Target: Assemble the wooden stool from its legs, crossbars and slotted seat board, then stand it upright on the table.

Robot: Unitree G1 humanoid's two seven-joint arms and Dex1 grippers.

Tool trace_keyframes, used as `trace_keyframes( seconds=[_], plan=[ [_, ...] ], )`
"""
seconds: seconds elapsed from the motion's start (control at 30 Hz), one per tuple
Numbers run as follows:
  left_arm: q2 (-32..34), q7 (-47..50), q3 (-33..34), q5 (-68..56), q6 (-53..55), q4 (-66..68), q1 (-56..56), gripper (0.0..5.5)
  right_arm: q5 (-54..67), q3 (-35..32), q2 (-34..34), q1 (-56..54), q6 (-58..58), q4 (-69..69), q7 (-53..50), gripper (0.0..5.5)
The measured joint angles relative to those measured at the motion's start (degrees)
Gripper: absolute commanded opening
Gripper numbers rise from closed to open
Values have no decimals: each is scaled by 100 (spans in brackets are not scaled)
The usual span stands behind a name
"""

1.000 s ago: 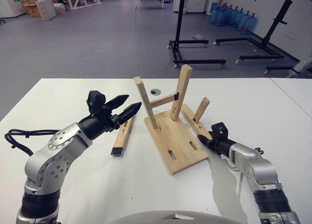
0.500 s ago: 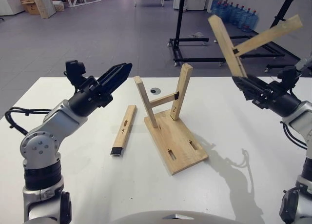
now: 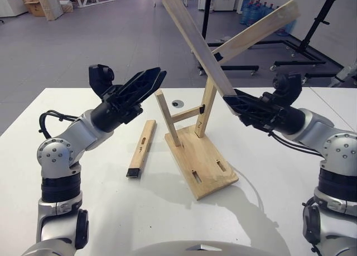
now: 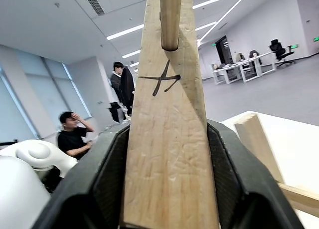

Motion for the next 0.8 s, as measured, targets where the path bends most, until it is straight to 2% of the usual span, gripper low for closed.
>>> trace_keyframes(
  seconds=[0.4, 0.8],
  plan=[
    [-86, -14, -171, 633, -54, -40, -179, 345, 384, 563, 530, 306, -72, -513, -742, 207],
    [-264, 845, -45, -467, -232, 199, -712, 345, 365, 982, 666, 619, -272, -716, -718, 207]
  ],
)
